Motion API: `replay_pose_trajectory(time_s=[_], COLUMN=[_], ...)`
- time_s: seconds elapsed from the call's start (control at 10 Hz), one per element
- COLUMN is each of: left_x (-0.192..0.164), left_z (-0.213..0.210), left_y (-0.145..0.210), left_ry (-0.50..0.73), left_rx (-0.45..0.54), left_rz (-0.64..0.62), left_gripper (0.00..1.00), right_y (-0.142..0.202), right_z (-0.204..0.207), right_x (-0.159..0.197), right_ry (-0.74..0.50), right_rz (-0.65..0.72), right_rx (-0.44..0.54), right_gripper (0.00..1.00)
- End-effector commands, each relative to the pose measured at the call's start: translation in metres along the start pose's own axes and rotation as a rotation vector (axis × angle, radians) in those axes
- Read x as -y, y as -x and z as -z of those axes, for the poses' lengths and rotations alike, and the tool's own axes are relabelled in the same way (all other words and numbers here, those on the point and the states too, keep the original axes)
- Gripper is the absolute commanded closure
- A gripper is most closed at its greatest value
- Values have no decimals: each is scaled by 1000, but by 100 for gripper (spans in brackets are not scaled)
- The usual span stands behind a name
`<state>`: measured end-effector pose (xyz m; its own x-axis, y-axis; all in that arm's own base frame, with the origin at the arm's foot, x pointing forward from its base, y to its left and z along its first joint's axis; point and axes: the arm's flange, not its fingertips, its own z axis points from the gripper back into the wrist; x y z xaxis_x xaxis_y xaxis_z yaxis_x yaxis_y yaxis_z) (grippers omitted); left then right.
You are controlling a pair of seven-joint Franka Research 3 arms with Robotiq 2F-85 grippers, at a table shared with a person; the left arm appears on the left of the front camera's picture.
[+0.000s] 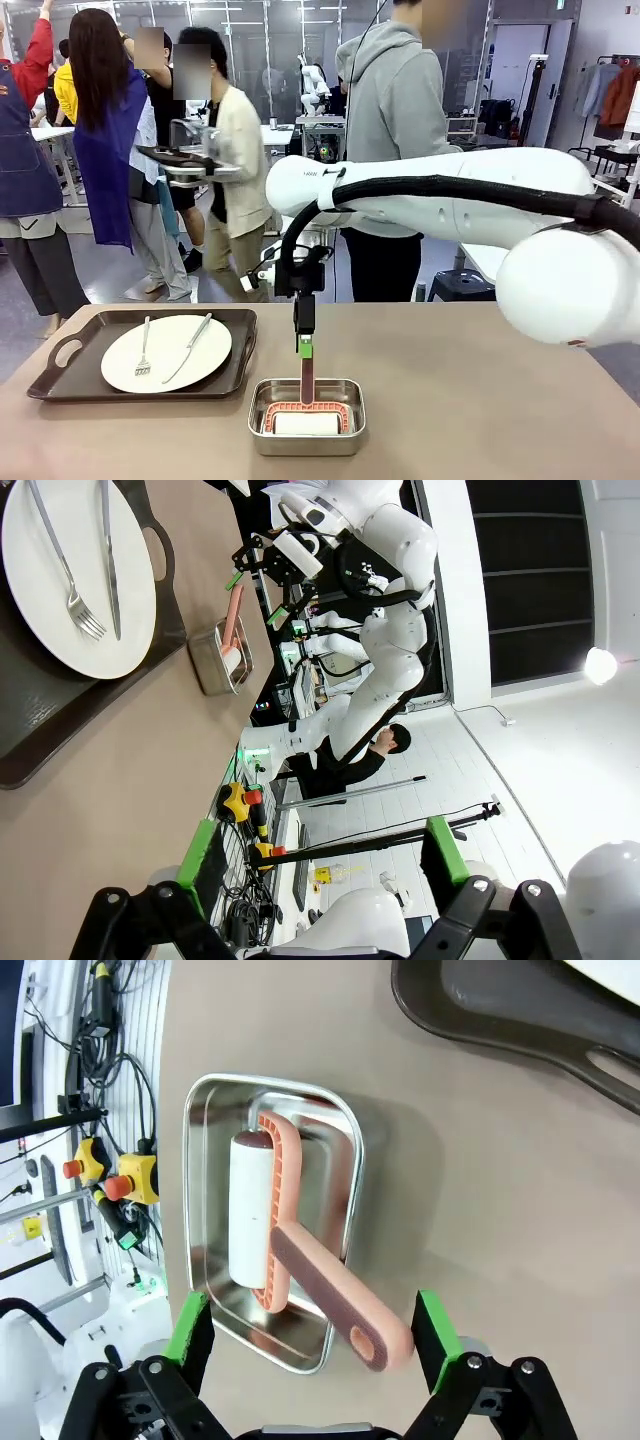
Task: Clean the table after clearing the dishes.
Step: When the left (or right) Handle tray is removed, use the left hand (or right hand) to clean the left (or right) side of the table with the Lint Roller.
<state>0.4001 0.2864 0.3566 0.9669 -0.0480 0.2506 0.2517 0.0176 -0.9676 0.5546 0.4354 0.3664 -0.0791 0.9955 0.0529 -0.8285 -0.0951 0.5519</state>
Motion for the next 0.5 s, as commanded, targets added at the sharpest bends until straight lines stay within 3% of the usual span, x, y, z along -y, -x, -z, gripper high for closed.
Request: replay_pose_trajectory(time_s=[0.0,0.4], left_x=[2,2], left_z=[-4,-4], left_y=[3,3], left_ry=[6,6], left_rx=[8,8], left_rz=[10,10], left_gripper=[0,0], right_y=[-16,-5], right_z=[-7,-4], right_x=[15,31], right_ry=[-31,-59], right_rz=[17,21], right_rx=[27,9], right_gripper=[0,0])
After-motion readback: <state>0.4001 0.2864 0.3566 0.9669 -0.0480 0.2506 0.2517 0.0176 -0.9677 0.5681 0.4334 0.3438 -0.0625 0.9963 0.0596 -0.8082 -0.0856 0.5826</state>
